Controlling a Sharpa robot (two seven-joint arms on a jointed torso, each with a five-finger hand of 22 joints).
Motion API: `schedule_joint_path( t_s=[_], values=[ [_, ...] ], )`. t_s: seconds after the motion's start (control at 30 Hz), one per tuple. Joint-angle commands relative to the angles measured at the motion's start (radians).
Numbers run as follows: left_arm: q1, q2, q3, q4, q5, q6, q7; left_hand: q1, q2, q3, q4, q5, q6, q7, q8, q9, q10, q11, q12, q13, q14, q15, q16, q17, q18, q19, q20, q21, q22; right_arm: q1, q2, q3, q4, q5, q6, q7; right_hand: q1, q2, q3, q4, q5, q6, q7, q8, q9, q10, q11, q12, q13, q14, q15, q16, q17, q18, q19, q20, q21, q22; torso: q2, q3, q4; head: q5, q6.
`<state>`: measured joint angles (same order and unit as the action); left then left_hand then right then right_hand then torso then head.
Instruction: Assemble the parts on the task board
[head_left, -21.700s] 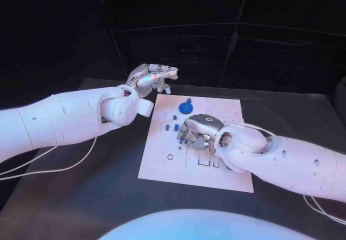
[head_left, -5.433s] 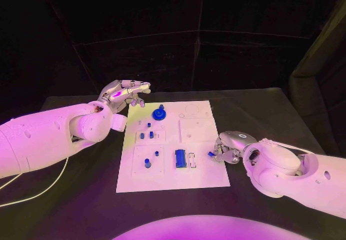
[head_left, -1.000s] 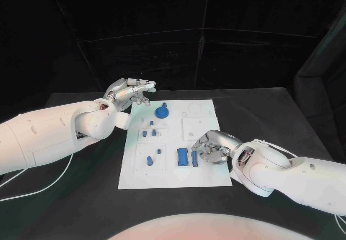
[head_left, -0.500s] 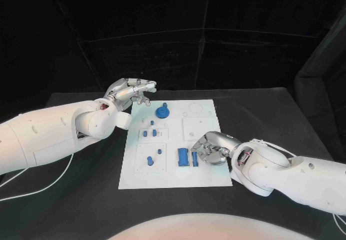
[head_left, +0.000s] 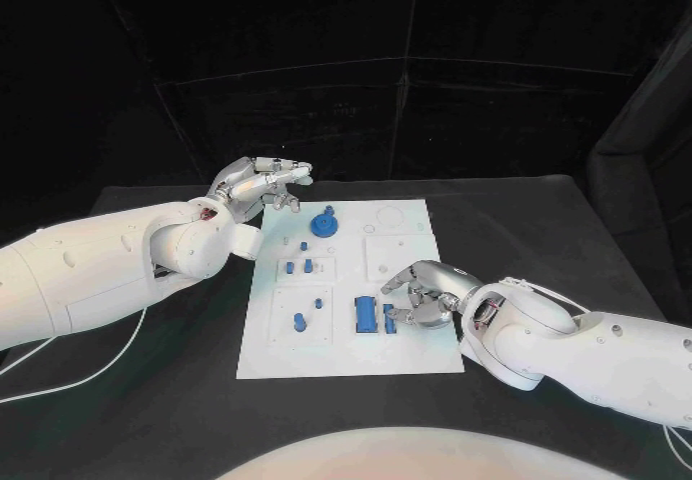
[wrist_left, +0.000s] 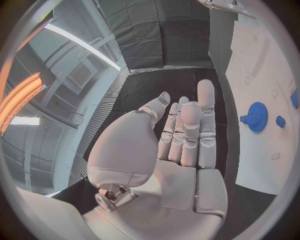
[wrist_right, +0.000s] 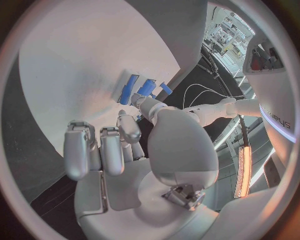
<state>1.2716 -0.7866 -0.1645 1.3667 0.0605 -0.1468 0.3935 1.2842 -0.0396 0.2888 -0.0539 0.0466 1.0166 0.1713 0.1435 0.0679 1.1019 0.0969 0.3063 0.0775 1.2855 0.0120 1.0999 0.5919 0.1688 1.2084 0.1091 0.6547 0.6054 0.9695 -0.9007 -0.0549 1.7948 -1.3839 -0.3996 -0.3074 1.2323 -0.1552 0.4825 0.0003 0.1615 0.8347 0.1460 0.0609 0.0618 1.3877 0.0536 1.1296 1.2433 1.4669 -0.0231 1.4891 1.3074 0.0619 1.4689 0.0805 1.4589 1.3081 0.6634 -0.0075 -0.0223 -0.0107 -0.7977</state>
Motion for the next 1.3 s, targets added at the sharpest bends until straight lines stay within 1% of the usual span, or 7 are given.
schedule_joint_path(
  t_s=[0.03, 0.07, 0.13, 0.33, 0.7, 1.0, 1.3],
  values=[
    [0.001, 0.001, 0.001, 0.001, 0.002, 0.009, 0.004, 0.011, 0.004, -0.002, -0.006, 0.002, -0.007, 0.003, -0.002, -0.001, -0.011, 0.000, 0.008, 0.000, -0.009, 0.000, -0.003, -0.002, 0.013, 0.008, 0.003, -0.006, -0.002, 0.001, 0.005, 0.000, -0.006, -0.009, -0.026, 0.007, 0.019, 0.004, -0.019, -0.006, -0.042, 0.043, 0.002, 0.006, 0.005, -0.007, 0.002, -0.004, -0.002, 0.075, 0.002, 0.002, 0.133, -0.013, -0.003, 0.004, -0.005, 0.047, 0.001, 0.0002, 0.0009, 0.002, 0.000],
    [0.001, 0.001, 0.001, 0.001, 0.002, 0.009, 0.005, 0.011, 0.004, -0.002, -0.006, 0.002, -0.007, 0.003, -0.002, -0.001, -0.011, 0.000, 0.008, 0.000, -0.009, 0.000, -0.003, -0.002, 0.013, 0.008, 0.003, -0.006, -0.002, 0.001, 0.007, 0.000, -0.008, -0.013, -0.026, 0.006, 0.028, 0.009, -0.030, -0.009, -0.082, 0.070, 0.002, 0.012, 0.008, -0.006, 0.002, -0.003, -0.002, 0.075, 0.002, 0.002, 0.133, -0.013, -0.003, 0.004, -0.005, 0.046, 0.001, 0.0006, 0.0011, 0.003, 0.000],
    [0.001, 0.001, 0.001, 0.001, 0.002, 0.009, 0.005, 0.011, 0.004, -0.002, -0.006, 0.002, -0.007, 0.003, -0.002, -0.001, -0.011, 0.000, 0.008, 0.000, -0.009, 0.000, -0.003, -0.002, 0.013, 0.008, 0.003, -0.006, -0.002, 0.001, 0.009, 0.000, -0.012, -0.021, -0.030, 0.004, 0.035, 0.014, -0.043, -0.008, -0.111, 0.079, 0.000, 0.013, 0.008, -0.006, 0.001, -0.002, -0.003, 0.075, 0.002, 0.003, 0.135, -0.013, -0.004, 0.004, -0.006, 0.046, 0.001, 0.0007, 0.0009, 0.003, -0.001],
    [0.001, 0.001, 0.001, 0.001, 0.002, 0.009, 0.005, 0.011, 0.004, -0.002, -0.006, 0.002, -0.007, 0.003, -0.002, -0.001, -0.011, 0.000, 0.008, 0.000, -0.009, 0.000, -0.003, -0.002, 0.013, 0.008, 0.003, -0.006, -0.002, 0.001, 0.019, 0.000, -0.021, -0.034, -0.045, -0.006, 0.026, 0.034, -0.096, 0.016, -0.113, 0.175, -0.006, 0.058, 0.022, 0.000, -0.003, 0.010, 0.004, 0.076, 0.000, 0.005, 0.139, -0.013, -0.002, 0.003, -0.006, 0.047, 0.000, 0.0005, 0.0003, 0.005, -0.001],
    [0.001, 0.001, 0.001, 0.001, 0.002, 0.010, 0.004, 0.011, 0.004, -0.002, -0.006, 0.002, -0.007, 0.003, -0.002, -0.001, -0.011, 0.000, 0.008, 0.000, -0.009, 0.000, -0.003, -0.002, 0.013, 0.008, 0.003, -0.006, -0.002, 0.000, 0.036, 0.000, -0.043, -0.065, -0.037, -0.026, 0.072, 0.063, -0.150, 0.004, -0.113, 0.308, -0.061, 0.138, 0.046, 0.005, -0.048, 0.017, 0.007, 0.077, -0.037, 0.008, 0.144, -0.014, 0.001, -0.028, -0.004, 0.051, 0.001, 0.0007, 0.0000, 0.007, -0.005],
    [0.001, 0.001, 0.000, 0.001, 0.002, 0.012, 0.004, 0.011, 0.004, -0.002, -0.006, 0.002, -0.007, 0.003, -0.002, -0.001, -0.011, 0.000, 0.008, 0.000, -0.009, 0.000, -0.003, -0.002, 0.013, 0.008, 0.003, -0.006, -0.002, 0.000, 0.043, 0.000, -0.066, -0.089, -0.020, -0.018, 0.082, 0.049, -0.208, -0.003, -0.113, 0.313, -0.066, 0.148, 0.045, 0.014, -0.054, 0.027, 0.015, 0.080, -0.044, 0.017, 0.160, -0.015, 0.003, -0.039, -0.003, 0.055, 0.000, 0.0006, 0.0009, 0.007, -0.007],
    [0.001, 0.000, 0.000, 0.001, 0.002, 0.013, 0.002, 0.011, 0.004, -0.002, -0.006, 0.002, -0.007, 0.003, -0.002, -0.001, -0.011, 0.000, 0.008, 0.000, -0.009, 0.000, -0.003, -0.002, 0.013, 0.008, 0.003, -0.006, -0.002, 0.000, 0.049, 0.000, -0.076, -0.092, -0.049, 0.002, 0.083, 0.056, -0.257, 0.005, -0.113, 0.299, -0.062, 0.146, 0.040, 0.013, -0.052, 0.024, 0.013, 0.080, -0.043, 0.017, 0.160, -0.016, 0.004, -0.040, -0.004, 0.055, 0.000, -0.0001, 0.0003, 0.007, -0.006]
  ],
)
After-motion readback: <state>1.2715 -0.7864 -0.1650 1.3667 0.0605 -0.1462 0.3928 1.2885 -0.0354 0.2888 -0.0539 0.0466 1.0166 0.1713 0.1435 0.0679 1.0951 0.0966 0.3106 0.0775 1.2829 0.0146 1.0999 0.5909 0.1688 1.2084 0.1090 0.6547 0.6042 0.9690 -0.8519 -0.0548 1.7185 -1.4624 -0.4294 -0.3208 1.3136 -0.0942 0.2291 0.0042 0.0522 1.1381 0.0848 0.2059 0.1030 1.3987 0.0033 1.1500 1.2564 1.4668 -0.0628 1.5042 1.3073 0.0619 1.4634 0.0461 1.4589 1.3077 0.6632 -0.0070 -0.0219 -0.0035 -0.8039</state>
